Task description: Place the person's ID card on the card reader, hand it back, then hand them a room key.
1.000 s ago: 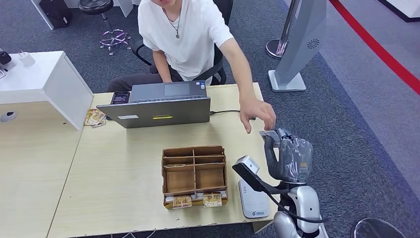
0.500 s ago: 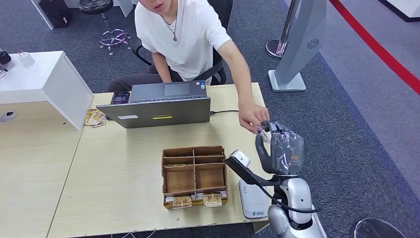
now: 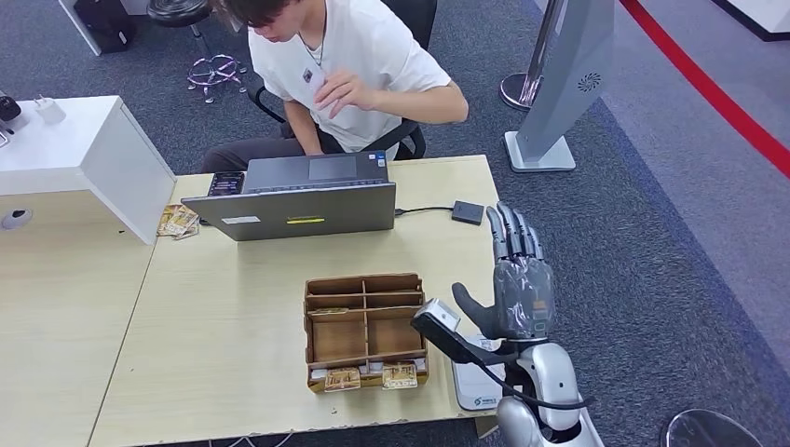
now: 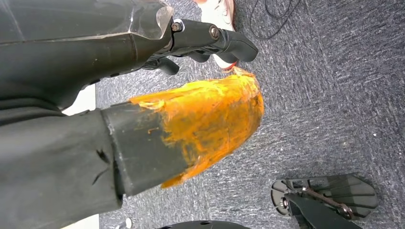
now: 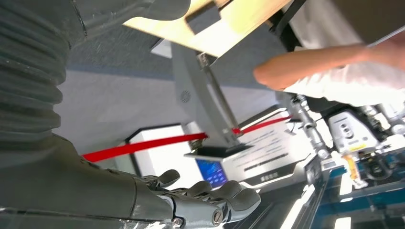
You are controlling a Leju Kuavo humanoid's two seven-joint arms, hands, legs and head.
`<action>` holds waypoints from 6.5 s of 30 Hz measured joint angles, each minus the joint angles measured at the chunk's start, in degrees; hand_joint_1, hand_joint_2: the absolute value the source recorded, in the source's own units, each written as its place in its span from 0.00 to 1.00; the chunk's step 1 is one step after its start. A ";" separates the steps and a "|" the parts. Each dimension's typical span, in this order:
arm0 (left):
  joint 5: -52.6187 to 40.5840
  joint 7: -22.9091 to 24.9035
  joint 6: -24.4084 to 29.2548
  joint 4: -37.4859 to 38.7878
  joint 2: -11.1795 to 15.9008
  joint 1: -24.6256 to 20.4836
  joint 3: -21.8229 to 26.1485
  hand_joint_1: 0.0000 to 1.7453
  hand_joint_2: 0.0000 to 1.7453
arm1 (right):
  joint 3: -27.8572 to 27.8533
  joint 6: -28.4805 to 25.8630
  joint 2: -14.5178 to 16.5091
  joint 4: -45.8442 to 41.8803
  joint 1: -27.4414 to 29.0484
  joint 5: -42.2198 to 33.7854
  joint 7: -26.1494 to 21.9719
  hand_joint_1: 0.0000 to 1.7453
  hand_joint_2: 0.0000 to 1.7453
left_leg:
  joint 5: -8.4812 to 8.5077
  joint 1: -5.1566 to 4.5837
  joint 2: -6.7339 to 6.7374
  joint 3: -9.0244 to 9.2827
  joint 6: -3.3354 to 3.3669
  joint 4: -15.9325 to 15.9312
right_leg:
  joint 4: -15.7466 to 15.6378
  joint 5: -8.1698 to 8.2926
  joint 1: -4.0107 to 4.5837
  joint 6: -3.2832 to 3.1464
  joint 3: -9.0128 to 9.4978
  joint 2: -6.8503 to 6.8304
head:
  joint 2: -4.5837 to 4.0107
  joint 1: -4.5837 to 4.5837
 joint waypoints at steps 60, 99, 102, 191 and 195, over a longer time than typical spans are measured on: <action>-0.32 -1.28 -0.19 0.00 -0.18 -0.57 0.00 0.00 0.00 | 15.39 5.36 -4.76 9.82 -3.99 6.25 0.36 0.15 1.00 | 0.00 0.00 0.00 -0.02 0.00 0.00 | 0.00 0.00 0.00 0.00 0.00 0.00 | 0.00 0.00; -0.74 -1.23 -0.93 0.02 -0.37 -0.72 0.00 0.00 0.00 | 16.93 6.71 -4.44 15.67 -7.07 6.54 2.22 0.27 1.00 | 0.00 0.00 0.00 -0.03 0.00 0.00 | 0.00 0.00 0.00 0.00 0.00 0.00 | 0.00 0.00; -0.84 -1.21 -0.95 0.02 -0.37 -0.73 -0.01 0.00 0.00 | 16.96 6.89 -4.17 16.44 -7.62 6.46 2.23 0.30 1.00 | 0.00 0.00 0.00 -0.03 0.00 0.00 | 0.00 0.00 0.00 0.00 0.00 0.00 | 0.00 0.00; -2.74 -0.96 -0.95 0.02 -0.83 -0.79 -1.46 0.00 0.00 | 18.25 -5.77 -1.29 5.09 -15.45 10.68 0.35 1.00 1.00 | 0.01 0.01 0.00 -0.04 -0.01 0.00 | 0.02 0.01 0.01 0.00 -0.03 0.01 | 0.00 0.01; -2.98 -0.80 -0.97 0.02 -0.85 -0.83 -1.80 0.00 0.00 | 17.56 -5.68 -0.02 8.08 -16.96 10.94 0.87 1.00 1.00 | 0.01 0.01 0.00 -0.04 -0.01 0.00 | 0.02 0.01 0.01 0.00 -0.03 0.01 | 0.00 0.00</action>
